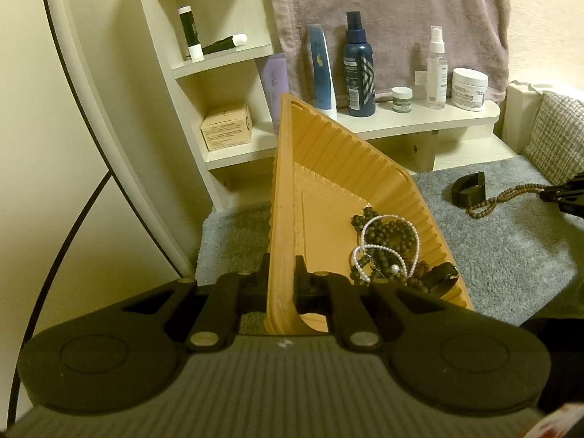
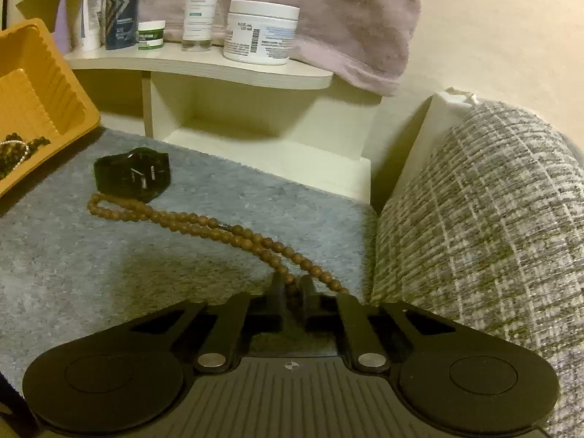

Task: Organize jewelry
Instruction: 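Grasp the wooden bead necklace on the towel with the right gripper, then lift the wooden bead necklace and lower it into the orange tray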

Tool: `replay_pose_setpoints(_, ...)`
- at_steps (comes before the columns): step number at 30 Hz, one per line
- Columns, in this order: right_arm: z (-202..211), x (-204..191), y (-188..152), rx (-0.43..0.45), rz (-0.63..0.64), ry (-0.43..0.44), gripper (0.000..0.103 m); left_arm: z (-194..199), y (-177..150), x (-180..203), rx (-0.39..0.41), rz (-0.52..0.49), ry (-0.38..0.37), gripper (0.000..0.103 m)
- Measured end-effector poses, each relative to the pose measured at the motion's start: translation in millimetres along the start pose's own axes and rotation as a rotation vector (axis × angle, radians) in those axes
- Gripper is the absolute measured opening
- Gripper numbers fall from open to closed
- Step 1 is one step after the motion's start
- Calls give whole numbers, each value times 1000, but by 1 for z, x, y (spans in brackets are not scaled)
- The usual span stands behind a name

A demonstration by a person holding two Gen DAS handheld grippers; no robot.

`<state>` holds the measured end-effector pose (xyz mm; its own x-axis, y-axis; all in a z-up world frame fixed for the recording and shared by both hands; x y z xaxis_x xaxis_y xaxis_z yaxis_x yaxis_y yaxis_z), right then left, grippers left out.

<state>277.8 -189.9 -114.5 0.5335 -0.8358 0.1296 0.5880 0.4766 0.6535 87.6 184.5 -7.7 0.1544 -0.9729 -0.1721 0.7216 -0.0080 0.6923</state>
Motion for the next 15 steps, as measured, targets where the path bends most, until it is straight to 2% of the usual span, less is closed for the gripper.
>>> replay_pose_setpoints(5, 22, -17, -4, 38, 10, 12, 6, 0, 0, 0, -1, 0, 0, 8)
replay_pose_setpoints(15, 104, -35, 26, 235, -19, 66, 6, -1, 0, 0, -1, -2, 0, 8)
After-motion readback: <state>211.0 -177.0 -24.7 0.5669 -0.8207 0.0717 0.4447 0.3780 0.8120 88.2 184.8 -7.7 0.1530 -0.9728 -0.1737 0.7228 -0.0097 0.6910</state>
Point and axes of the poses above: each gripper's, at about its wrist camera, not at the fingertips, and z roughly against the way its jaws point, x to its right, y to its top, the point moved 2 cm from there along -z, roughly the way its jaws point, and after that the axes turned 5 degrees about -x, right-handed, at the moved point
